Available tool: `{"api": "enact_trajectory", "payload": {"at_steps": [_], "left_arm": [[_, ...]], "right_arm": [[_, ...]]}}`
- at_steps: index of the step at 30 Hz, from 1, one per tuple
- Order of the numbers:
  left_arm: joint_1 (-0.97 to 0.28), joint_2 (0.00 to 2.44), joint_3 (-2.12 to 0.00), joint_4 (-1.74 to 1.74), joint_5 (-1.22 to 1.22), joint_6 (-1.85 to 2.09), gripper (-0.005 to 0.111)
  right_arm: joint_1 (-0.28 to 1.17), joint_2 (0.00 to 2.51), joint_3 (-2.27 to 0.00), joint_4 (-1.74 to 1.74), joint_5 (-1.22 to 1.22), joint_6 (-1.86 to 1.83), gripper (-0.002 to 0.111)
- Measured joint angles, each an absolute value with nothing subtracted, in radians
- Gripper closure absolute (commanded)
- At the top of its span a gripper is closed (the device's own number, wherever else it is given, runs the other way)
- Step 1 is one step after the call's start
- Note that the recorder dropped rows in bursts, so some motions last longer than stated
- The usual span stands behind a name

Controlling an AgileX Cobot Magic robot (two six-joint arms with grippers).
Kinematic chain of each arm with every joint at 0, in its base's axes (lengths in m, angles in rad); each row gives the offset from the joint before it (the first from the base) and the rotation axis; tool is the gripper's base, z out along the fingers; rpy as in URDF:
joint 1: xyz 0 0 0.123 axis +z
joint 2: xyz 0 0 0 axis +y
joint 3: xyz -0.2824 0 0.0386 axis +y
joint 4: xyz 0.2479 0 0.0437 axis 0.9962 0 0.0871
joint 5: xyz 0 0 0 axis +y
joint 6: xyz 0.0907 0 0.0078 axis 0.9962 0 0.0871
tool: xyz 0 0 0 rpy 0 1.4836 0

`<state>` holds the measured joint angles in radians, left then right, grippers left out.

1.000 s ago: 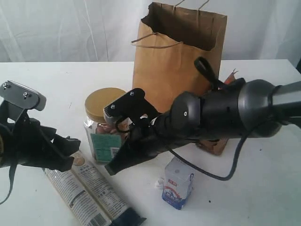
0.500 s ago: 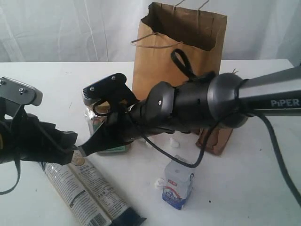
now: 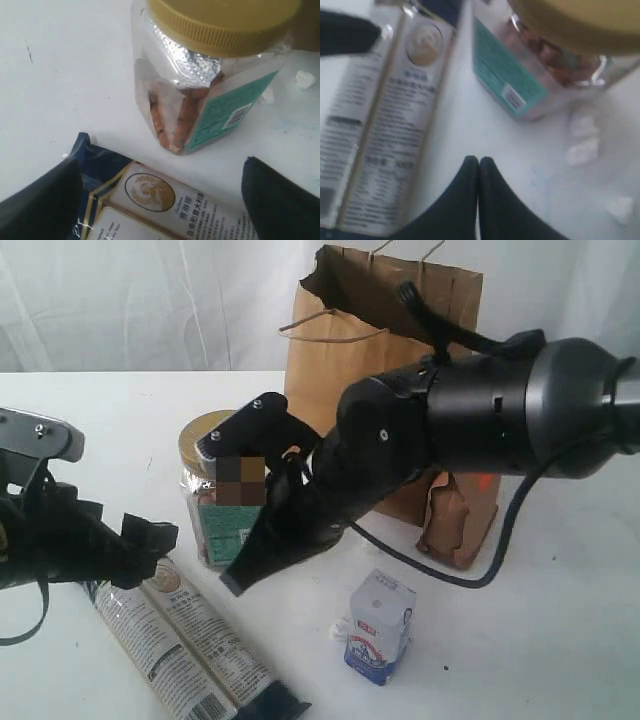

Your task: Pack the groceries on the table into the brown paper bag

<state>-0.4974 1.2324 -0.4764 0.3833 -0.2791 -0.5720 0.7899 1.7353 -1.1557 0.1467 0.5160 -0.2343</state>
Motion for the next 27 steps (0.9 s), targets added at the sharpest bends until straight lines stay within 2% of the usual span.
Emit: {"api": "enact_trajectory", "payload": {"at_steps": [3, 9, 16, 27], "left_arm": [[-0.497, 1.266, -0.476, 0.383, -0.299, -0.620, 0.020], [-0.497, 1.349, -0.476, 0.412, -0.441, -0.693, 0.020], [-0.497, 1.419, -0.478, 0.497, -0.522, -0.603, 0.020], [-0.495, 1.551, -0.478, 0.467, -0.744, -0.463, 0.020]], "right_arm": [[0.768, 1.745, -1.149, 0.047, 0.499, -0.191, 0.108], [0.702, 1.802, -1.144, 0.014, 0.303, 0.000, 0.108], [0.680, 1.850, -1.144, 0.019, 0.119, 0.094, 0.108], [0.747, 1.852, -1.143, 0.048, 0.115, 0.105, 0.108]]}}
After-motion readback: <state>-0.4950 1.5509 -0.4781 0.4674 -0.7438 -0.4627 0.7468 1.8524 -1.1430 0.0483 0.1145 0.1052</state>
